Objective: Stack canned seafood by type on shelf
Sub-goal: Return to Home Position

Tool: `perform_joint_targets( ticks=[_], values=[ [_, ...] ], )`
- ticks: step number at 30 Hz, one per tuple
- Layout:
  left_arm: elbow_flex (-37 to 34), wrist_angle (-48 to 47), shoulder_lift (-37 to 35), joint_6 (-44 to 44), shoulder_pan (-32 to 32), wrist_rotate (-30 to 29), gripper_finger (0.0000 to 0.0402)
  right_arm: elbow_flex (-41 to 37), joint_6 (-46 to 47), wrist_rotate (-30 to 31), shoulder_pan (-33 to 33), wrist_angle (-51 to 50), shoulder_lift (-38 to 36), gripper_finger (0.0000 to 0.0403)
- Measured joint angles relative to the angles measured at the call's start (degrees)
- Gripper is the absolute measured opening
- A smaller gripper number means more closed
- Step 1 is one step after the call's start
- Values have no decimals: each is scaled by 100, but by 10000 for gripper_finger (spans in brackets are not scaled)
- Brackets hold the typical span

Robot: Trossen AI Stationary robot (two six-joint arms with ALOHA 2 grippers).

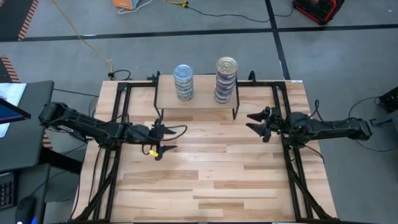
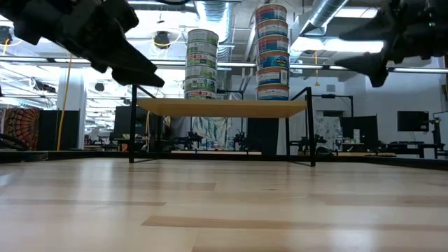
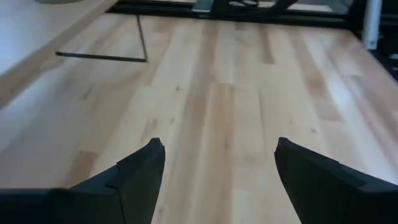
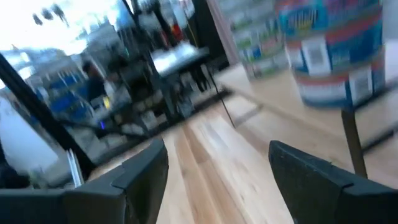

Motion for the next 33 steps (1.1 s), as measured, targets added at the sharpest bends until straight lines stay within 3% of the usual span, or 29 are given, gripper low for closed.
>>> perform_joint_targets(
  ticks=[4,9,16,20,28,33],
  values=[
    [0,-128,-47,-135,-20,266,293,-4,-141,-75,82,-389,-12,301],
    [-34,-88,-81,-137,-105,487,293,-4,-382,-585,-40,-678,-358,301],
    [-824,1347,-100,-116,-120,659,293,-4,-351,-756,-313,-1622,-1355,301],
    [-1132,1471,-250,-180,-120,734,293,1,-550,-895,-339,-2017,-1913,302],
    [-1759,1480,-1116,-331,-127,1130,293,-39,-873,-1654,-335,-2061,-1897,302],
    [-1918,689,-2033,-565,-127,1219,293,-35,-1151,-1888,-333,-2093,-1899,302]
  ],
)
